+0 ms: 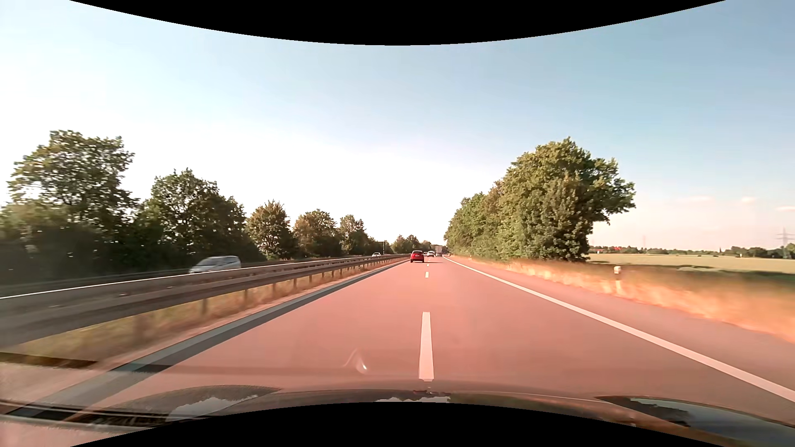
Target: Follow the waypoints while adhering to traffic rules and regulations
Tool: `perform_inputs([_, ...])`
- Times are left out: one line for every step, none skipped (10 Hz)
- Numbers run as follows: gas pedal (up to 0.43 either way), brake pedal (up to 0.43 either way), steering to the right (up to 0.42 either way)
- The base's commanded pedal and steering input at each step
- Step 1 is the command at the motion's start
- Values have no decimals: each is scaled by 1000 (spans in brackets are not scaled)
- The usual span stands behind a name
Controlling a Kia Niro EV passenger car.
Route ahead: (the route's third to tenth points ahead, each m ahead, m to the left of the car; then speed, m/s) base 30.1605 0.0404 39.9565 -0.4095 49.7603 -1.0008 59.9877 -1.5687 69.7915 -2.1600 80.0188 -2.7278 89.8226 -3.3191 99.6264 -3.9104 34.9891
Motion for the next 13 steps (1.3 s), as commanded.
perform_inputs([228, 6, 3])
perform_inputs([220, 6, 2])
perform_inputs([197, 6, 3])
perform_inputs([177, 6, 2])
perform_inputs([157, 6, 3])
perform_inputs([138, 6, 3])
perform_inputs([87, 6, 3])
perform_inputs([67, 6, 3])
perform_inputs([59, 6, 3])
perform_inputs([39, 6, 3])
perform_inputs([39, 6, 3])
perform_inputs([28, 6, 3])
perform_inputs([28, 6, 3])
